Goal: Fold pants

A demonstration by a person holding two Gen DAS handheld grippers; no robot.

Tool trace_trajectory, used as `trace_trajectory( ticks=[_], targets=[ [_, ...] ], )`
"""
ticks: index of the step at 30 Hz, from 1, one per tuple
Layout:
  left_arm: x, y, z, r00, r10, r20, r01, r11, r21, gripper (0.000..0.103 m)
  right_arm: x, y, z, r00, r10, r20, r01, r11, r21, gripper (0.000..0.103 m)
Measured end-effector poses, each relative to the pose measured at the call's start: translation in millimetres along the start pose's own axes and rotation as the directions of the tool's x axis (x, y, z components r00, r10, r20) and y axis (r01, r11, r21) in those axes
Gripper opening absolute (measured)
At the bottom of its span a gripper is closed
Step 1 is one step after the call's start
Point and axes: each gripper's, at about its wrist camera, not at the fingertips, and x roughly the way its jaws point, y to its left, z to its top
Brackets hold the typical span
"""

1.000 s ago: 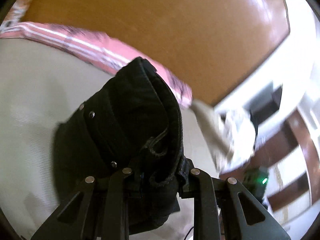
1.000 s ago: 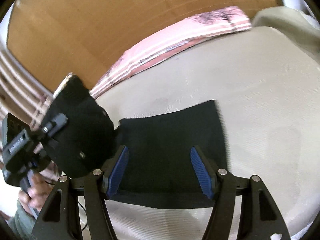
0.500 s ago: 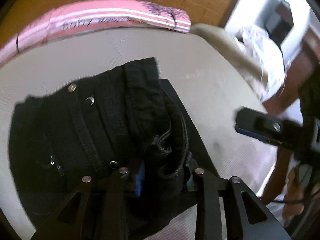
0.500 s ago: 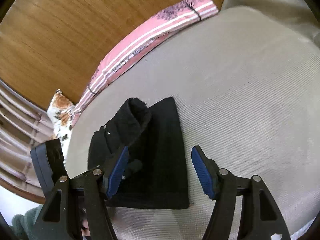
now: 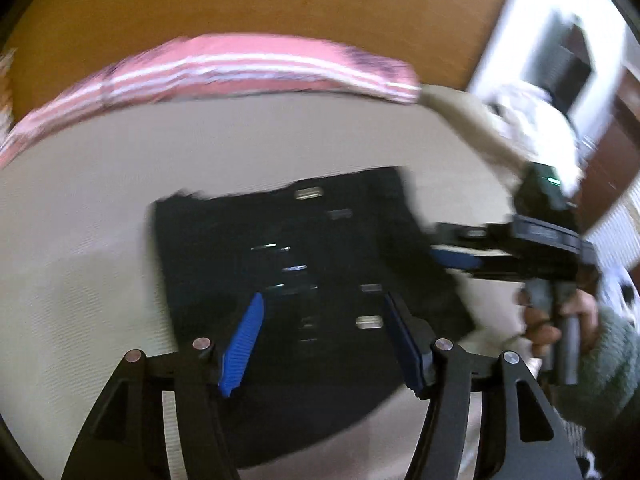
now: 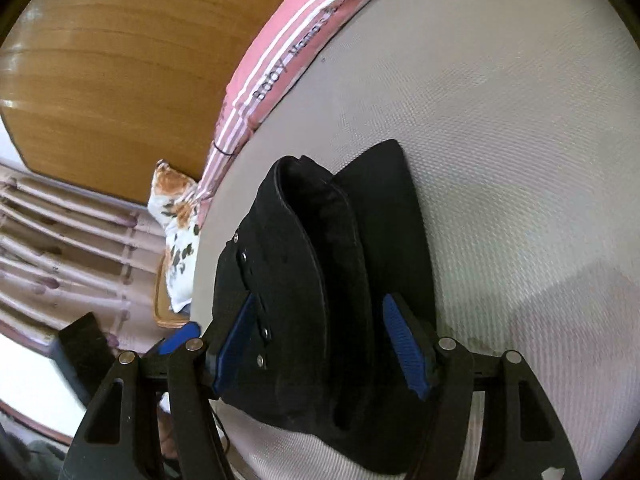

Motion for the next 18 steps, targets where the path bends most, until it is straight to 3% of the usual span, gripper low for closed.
trace_trajectory(
  ticks=[3, 8, 13, 18],
  targets=[
    [13, 21, -5, 0.999, 0.039, -0.028, -0.04, 0.997, -0.059, 0.062, 10, -2, 12, 1.0, 0.007, -0.004, -0.007, 1.0, -0.02, 0.062],
    [31, 19, -18, 0.995, 0.075, -0.059, -0.076, 0.997, -0.013, 0.063, 29, 1, 26, 0.999, 0.038, -0.016, -0.04, 0.996, -0.074, 0.06],
    [40, 10, -15, 0.994, 0.096, -0.052, -0.095, 0.995, 0.029, 0.063, 35, 6, 25, 0.997, 0.07, -0.02, -0.071, 0.995, -0.064, 0.016],
    [25, 11, 6, 0.999, 0.034, 0.016, -0.034, 0.999, -0.028, 0.063, 0, 37, 21, 0.995, 0.067, 0.073, -0.061, 0.994, -0.087, 0.011]
  ],
)
